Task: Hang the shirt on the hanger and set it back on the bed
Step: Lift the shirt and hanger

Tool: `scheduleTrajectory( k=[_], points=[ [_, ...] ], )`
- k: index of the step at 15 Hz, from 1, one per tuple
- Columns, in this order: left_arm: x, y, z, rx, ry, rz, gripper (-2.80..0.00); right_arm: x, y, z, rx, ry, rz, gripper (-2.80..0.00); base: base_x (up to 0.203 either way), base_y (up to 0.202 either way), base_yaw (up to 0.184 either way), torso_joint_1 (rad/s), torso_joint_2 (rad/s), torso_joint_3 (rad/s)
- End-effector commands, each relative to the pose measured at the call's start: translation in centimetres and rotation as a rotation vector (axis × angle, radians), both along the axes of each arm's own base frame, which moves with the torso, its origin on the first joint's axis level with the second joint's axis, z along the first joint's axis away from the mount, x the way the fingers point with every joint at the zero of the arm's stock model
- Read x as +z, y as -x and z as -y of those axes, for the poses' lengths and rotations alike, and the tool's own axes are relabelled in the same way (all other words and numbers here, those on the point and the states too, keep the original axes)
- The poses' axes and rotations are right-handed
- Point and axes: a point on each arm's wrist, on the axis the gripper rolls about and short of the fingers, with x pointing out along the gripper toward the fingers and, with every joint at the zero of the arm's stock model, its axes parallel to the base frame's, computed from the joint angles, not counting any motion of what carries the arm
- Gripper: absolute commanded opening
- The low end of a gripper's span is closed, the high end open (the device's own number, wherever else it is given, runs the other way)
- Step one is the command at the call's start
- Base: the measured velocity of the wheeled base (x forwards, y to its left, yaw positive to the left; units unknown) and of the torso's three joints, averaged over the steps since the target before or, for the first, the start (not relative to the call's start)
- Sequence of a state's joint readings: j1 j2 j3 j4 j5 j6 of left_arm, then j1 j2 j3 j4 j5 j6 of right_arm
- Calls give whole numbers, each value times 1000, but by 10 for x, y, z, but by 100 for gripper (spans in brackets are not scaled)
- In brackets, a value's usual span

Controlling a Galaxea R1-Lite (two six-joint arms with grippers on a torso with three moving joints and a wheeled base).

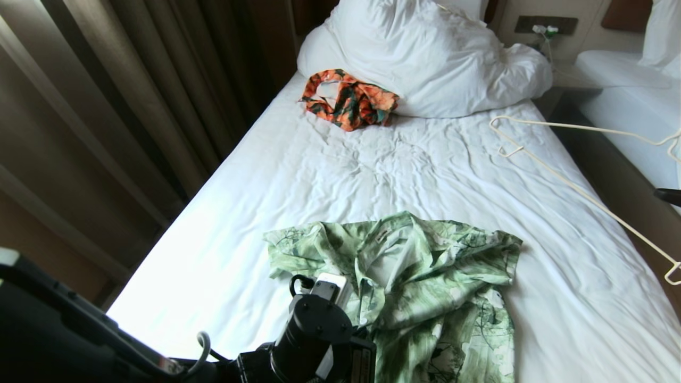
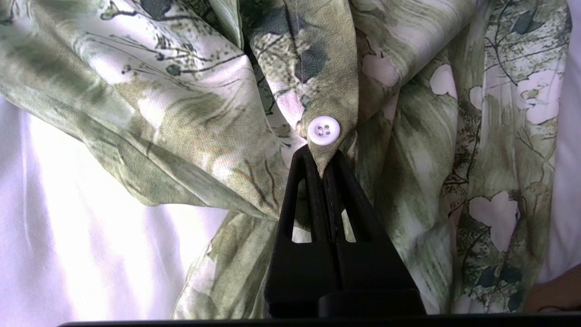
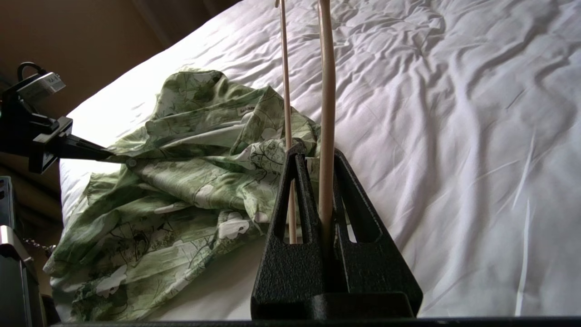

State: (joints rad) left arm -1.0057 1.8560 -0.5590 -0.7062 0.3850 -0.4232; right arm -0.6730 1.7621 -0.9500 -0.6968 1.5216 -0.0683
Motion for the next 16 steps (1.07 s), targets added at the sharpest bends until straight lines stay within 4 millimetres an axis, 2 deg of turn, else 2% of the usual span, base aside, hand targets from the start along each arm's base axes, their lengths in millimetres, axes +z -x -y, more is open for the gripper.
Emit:
scheduleTrajectory(
  k=[1, 2, 6, 9, 11, 14, 16],
  points=[
    [3, -1, 2, 4, 13, 7, -280, -1, 0, 0, 8, 0, 1, -280, 0, 0, 0, 0, 0, 0],
    [2, -1, 2, 2, 10, 9, 0, -2, 0, 1, 6, -2, -1, -280, 0, 0, 0, 0, 0, 0],
    [5, -2, 4, 0, 20, 17, 0, -1, 2, 2, 0, 1, 3, -280, 0, 0, 0, 0, 0, 0],
    [36, -15, 17, -13, 73, 114, 0, -1, 2, 2, 0, 1, 3, -280, 0, 0, 0, 0, 0, 0],
    [45, -25, 26, -16, 57, 129, 0, -2, 2, 2, -1, -1, 0, -280, 0, 0, 0, 0, 0, 0],
    [36, -49, 45, 1, 24, 121, 0, -2, 2, 2, -1, -2, -1, -280, 0, 0, 0, 0, 0, 0],
    [26, -64, 50, 21, 4, 116, 0, -2, 3, 2, -3, 0, 1, -280, 0, 0, 0, 0, 0, 0]
  ],
)
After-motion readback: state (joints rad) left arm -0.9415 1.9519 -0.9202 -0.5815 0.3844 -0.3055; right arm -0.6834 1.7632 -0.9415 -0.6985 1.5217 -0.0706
